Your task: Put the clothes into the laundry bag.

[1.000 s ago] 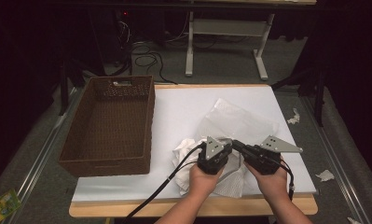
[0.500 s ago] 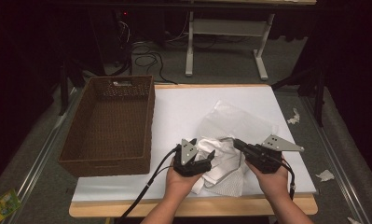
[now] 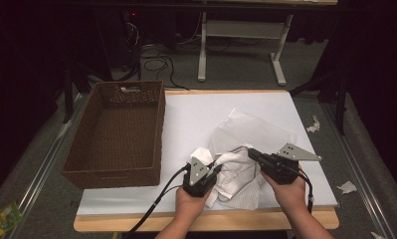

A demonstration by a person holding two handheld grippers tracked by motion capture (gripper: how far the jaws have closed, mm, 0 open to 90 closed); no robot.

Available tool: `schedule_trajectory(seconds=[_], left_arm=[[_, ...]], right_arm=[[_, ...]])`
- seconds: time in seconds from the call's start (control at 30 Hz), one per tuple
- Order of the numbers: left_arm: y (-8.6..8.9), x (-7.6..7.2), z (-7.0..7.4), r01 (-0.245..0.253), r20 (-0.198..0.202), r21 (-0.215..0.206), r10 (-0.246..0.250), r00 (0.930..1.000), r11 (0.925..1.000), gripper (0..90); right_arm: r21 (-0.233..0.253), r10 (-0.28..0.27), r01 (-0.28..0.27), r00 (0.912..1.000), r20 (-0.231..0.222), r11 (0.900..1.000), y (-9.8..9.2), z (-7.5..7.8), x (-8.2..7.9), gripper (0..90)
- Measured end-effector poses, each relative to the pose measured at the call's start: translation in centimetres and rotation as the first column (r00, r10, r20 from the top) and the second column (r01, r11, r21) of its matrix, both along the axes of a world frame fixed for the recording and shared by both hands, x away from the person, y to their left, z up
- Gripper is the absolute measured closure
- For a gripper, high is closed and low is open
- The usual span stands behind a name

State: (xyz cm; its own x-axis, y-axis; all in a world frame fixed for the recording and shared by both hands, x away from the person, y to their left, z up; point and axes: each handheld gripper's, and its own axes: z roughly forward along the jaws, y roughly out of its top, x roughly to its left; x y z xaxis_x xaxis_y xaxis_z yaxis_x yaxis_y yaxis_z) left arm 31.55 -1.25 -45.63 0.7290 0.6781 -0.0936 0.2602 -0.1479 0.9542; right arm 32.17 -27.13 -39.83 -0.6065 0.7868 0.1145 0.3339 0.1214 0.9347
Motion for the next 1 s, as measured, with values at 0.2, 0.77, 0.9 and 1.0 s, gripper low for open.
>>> schedule_trajectory(seconds=[0.2,0.77,0.9,1.0], left_arm=[[-2.3,-1.1,0.2,0.062,-0.020,0.005,-0.062,0.9979,0.9981,81.8],[-3.4,1.8,1.0,0.015,-0.065,-0.044,-0.018,0.9977,0.9989,47.2],[-0.6,0.4,1.1,0.003,-0.026,-0.062,-0.005,0.9996,0.9981,30.1],[1.0,0.1,0.1,-0.025,-0.032,-0.017,0.024,0.9992,0.9995,19.8]], right_arm=[[0.004,0.002,-0.002,1.0000,0.004,1.000,0.2,0.1,0.0,90.0],[0.037,0.015,-0.016,0.9997,0.018,0.999,-0.3,0.7,-0.6,90.0],[0.031,0.015,-0.015,0.9997,0.019,0.999,-0.4,0.6,-0.7,90.0],[0.029,0.012,-0.012,0.9997,0.020,0.999,-0.2,0.6,-0.7,90.0]])
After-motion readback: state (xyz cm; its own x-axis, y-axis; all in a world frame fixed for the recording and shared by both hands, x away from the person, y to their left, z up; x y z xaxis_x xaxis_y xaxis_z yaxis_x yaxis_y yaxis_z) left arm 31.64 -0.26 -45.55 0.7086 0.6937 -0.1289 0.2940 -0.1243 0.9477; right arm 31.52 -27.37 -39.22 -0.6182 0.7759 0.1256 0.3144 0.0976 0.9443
